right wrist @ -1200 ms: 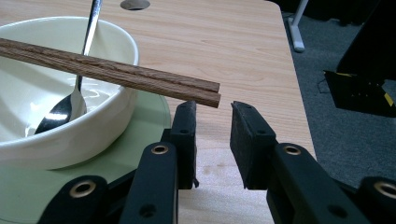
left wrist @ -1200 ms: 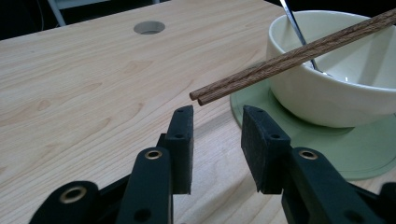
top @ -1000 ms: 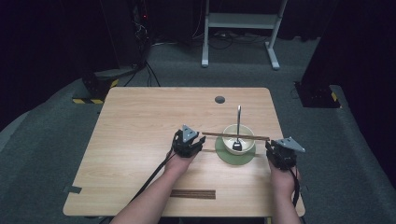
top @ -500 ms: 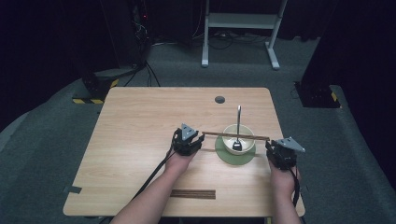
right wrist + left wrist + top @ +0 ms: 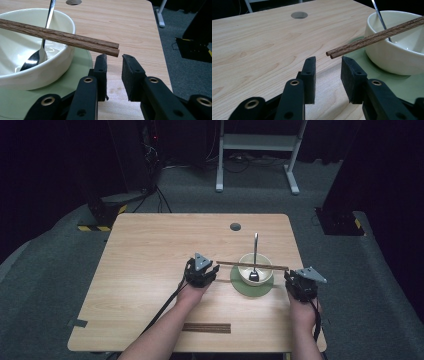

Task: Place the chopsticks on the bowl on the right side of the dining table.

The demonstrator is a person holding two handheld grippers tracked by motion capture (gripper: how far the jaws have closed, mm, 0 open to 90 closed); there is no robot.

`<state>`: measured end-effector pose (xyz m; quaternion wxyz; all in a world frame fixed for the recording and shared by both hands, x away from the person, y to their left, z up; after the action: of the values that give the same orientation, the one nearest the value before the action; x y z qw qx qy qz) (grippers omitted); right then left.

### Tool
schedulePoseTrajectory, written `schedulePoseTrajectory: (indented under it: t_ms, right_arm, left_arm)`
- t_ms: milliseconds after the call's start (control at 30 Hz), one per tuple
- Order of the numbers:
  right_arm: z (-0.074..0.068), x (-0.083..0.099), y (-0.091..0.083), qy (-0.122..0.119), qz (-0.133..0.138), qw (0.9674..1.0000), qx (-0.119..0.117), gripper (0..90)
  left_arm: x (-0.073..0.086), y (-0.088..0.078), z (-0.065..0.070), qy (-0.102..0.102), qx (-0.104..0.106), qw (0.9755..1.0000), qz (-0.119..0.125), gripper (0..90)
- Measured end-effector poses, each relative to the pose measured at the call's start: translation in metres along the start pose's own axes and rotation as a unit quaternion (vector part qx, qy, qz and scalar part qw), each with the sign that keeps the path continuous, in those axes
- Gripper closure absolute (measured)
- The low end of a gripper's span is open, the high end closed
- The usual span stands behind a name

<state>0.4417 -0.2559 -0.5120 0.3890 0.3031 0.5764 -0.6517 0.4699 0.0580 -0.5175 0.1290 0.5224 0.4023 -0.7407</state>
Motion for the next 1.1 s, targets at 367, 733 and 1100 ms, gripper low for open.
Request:
schedulePoseTrajectory:
  t_ms: [367,733,1100]
  right_arm:
    - [-0.0019,-0.0007,0.0002,-0.004,0.001,1.0,-0.004,75.9]
    - [-0.0024,-0.0007,0.0002,-0.005,0.001,1.0,-0.003,75.6]
    - [-0.003,-0.001,0.0,-0.008,0.002,1.0,-0.003,74.1]
  left_arm:
    - [-0.0002,-0.0004,0.0001,0.001,0.001,1.0,0.0,65.1]
    - [-0.0003,-0.0008,0.0,0.002,0.001,1.0,0.0,65.1]
    - [0.0,-0.0015,-0.0003,0.003,0.0,1.0,-0.001,65.0]
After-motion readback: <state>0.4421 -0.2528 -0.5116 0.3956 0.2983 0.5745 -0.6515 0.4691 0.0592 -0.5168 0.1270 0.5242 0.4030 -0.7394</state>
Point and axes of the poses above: each handheld gripper's, and its own axes: y roughly forward along the jaws, x roughly out of its underside, z roughly to its right, the point moved 5 cm from there along y, roughly forward along the jaws, and after that the axes turned 11 degrees about x, right-handed, at the moved point
